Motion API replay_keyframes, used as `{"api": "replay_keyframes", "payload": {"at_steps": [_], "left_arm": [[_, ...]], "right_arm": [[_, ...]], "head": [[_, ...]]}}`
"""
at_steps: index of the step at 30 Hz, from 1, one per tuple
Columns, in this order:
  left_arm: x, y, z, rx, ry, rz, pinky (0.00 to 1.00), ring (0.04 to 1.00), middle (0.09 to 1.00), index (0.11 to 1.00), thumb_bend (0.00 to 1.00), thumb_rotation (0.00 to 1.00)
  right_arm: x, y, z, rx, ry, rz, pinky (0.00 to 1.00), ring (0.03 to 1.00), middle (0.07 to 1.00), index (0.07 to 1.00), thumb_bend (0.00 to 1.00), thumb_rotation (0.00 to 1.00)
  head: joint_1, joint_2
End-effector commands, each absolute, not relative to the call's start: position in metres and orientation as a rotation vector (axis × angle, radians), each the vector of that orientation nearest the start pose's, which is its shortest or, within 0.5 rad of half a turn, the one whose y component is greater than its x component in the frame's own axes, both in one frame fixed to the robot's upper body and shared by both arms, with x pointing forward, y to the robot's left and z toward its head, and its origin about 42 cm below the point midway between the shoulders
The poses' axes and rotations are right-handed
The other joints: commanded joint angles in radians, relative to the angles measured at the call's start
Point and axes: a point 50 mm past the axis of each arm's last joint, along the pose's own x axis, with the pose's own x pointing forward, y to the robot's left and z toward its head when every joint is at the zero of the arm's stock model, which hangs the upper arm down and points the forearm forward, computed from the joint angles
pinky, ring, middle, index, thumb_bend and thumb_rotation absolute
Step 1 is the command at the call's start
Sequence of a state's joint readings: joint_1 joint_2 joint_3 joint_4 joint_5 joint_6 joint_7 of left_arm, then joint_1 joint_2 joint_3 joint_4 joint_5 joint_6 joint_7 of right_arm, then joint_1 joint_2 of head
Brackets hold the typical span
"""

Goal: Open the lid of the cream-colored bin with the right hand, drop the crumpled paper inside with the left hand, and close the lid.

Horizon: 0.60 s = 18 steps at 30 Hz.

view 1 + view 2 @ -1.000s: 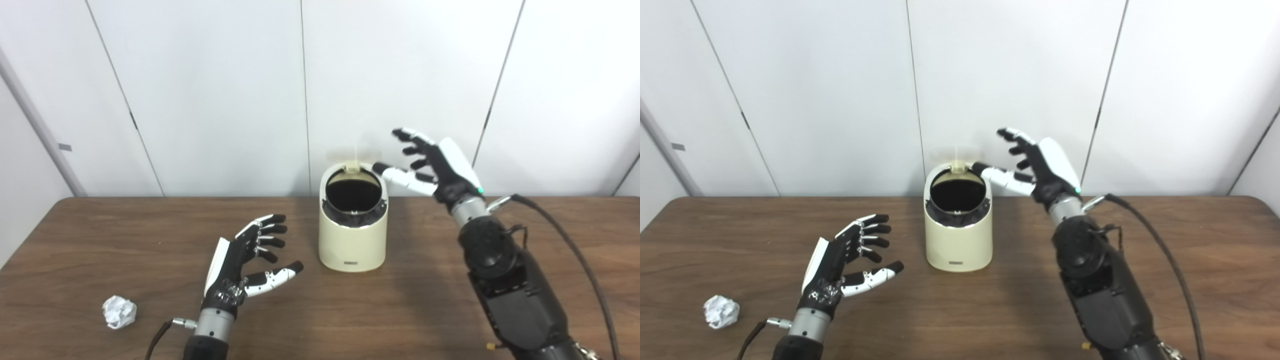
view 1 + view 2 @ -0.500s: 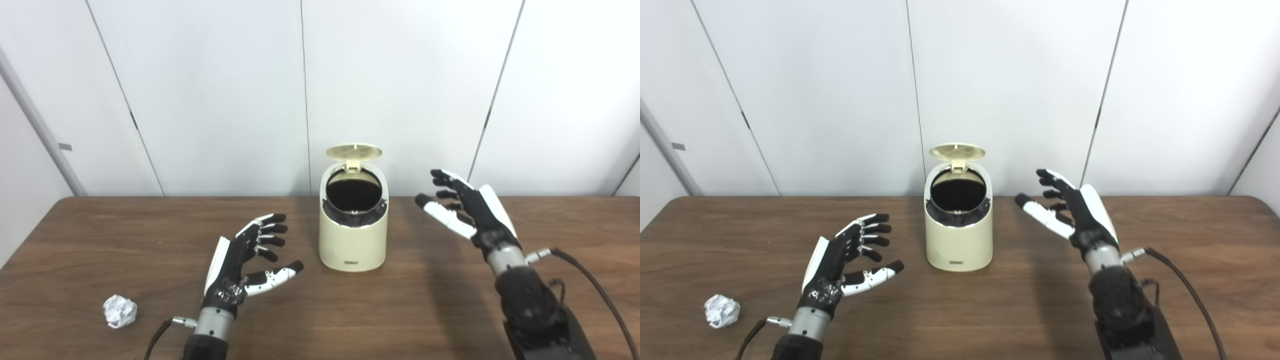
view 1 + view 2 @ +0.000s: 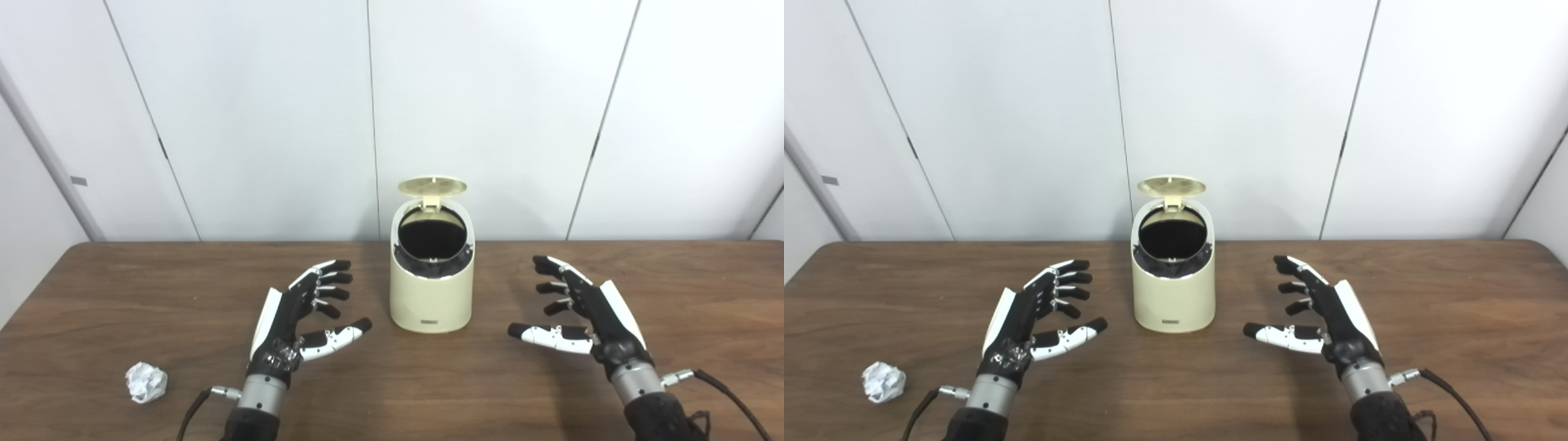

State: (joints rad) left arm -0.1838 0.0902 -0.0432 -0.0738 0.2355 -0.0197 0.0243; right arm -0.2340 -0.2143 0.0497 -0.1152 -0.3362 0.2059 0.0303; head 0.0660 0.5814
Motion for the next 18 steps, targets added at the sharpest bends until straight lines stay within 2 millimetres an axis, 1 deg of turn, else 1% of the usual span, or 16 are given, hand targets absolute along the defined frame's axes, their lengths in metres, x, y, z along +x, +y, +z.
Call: {"api": "replay_keyframes", "payload": {"at_steps": [1,2,3,4,6,8,9,10,11,13,14,15,17,18], "left_arm": [[0.342,0.208,0.193,0.329,-0.365,-0.039,0.54,0.666,0.739,0.781,0.70,0.05],[0.342,0.207,0.193,0.330,-0.366,-0.038,0.54,0.663,0.738,0.782,0.70,0.05],[0.341,0.206,0.193,0.331,-0.366,-0.038,0.54,0.662,0.738,0.783,0.70,0.05],[0.341,0.204,0.193,0.335,-0.369,-0.038,0.54,0.661,0.737,0.784,0.70,0.06],[0.340,0.199,0.192,0.339,-0.374,-0.039,0.53,0.657,0.735,0.780,0.71,0.07],[0.340,0.193,0.192,0.339,-0.376,-0.038,0.53,0.656,0.736,0.777,0.71,0.08],[0.340,0.191,0.191,0.339,-0.377,-0.038,0.53,0.657,0.736,0.777,0.72,0.08],[0.340,0.188,0.191,0.338,-0.378,-0.035,0.53,0.657,0.737,0.777,0.72,0.08],[0.341,0.185,0.190,0.335,-0.378,-0.034,0.53,0.658,0.736,0.776,0.72,0.08],[0.341,0.181,0.190,0.333,-0.373,-0.028,0.53,0.664,0.739,0.780,0.73,0.07],[0.341,0.180,0.189,0.333,-0.371,-0.026,0.52,0.665,0.739,0.782,0.72,0.07],[0.341,0.179,0.189,0.334,-0.370,-0.024,0.52,0.665,0.739,0.782,0.72,0.07],[0.341,0.178,0.189,0.343,-0.369,-0.018,0.51,0.670,0.741,0.785,0.72,0.07],[0.339,0.179,0.190,0.356,-0.365,-0.016,0.51,0.671,0.741,0.786,0.72,0.08]], "right_arm": [[0.353,-0.251,0.209,-0.545,-0.234,-0.003,0.59,0.765,0.852,0.855,0.69,0.20],[0.352,-0.254,0.209,-0.540,-0.237,0.001,0.59,0.767,0.855,0.858,0.68,0.20],[0.352,-0.255,0.209,-0.537,-0.240,0.004,0.60,0.771,0.858,0.860,0.68,0.21],[0.353,-0.257,0.208,-0.531,-0.240,0.007,0.60,0.773,0.859,0.861,0.67,0.21],[0.354,-0.262,0.208,-0.530,-0.235,0.011,0.60,0.779,0.865,0.863,0.67,0.21],[0.354,-0.266,0.210,-0.540,-0.232,0.013,0.60,0.782,0.872,0.867,0.65,0.16],[0.354,-0.267,0.210,-0.545,-0.230,0.013,0.59,0.780,0.873,0.870,0.64,0.16],[0.353,-0.267,0.213,-0.553,-0.213,0.009,0.59,0.778,0.874,0.871,0.64,0.15],[0.353,-0.267,0.216,-0.554,-0.198,0.008,0.61,0.783,0.878,0.876,0.63,0.15],[0.351,-0.267,0.219,-0.557,-0.186,0.008,0.64,0.797,0.887,0.884,0.61,0.11],[0.351,-0.267,0.220,-0.559,-0.187,0.007,0.61,0.793,0.887,0.880,0.60,0.11],[0.351,-0.267,0.220,-0.566,-0.186,0.002,0.61,0.792,0.887,0.879,0.60,0.11],[0.351,-0.268,0.220,-0.572,-0.183,-0.005,0.53,0.775,0.895,0.875,0.63,0.12],[0.351,-0.268,0.220,-0.582,-0.188,-0.007,0.52,0.772,0.896,0.874,0.64,0.12]], "head": [[0.051,-0.002],[0.086,-0.004],[0.086,-0.004],[0.141,-0.010],[0.203,-0.019],[0.259,-0.029],[0.267,-0.030],[0.309,-0.037],[0.332,-0.042],[0.353,-0.047],[0.353,-0.047],[0.367,-0.053],[0.374,-0.056],[0.376,-0.058]]}}
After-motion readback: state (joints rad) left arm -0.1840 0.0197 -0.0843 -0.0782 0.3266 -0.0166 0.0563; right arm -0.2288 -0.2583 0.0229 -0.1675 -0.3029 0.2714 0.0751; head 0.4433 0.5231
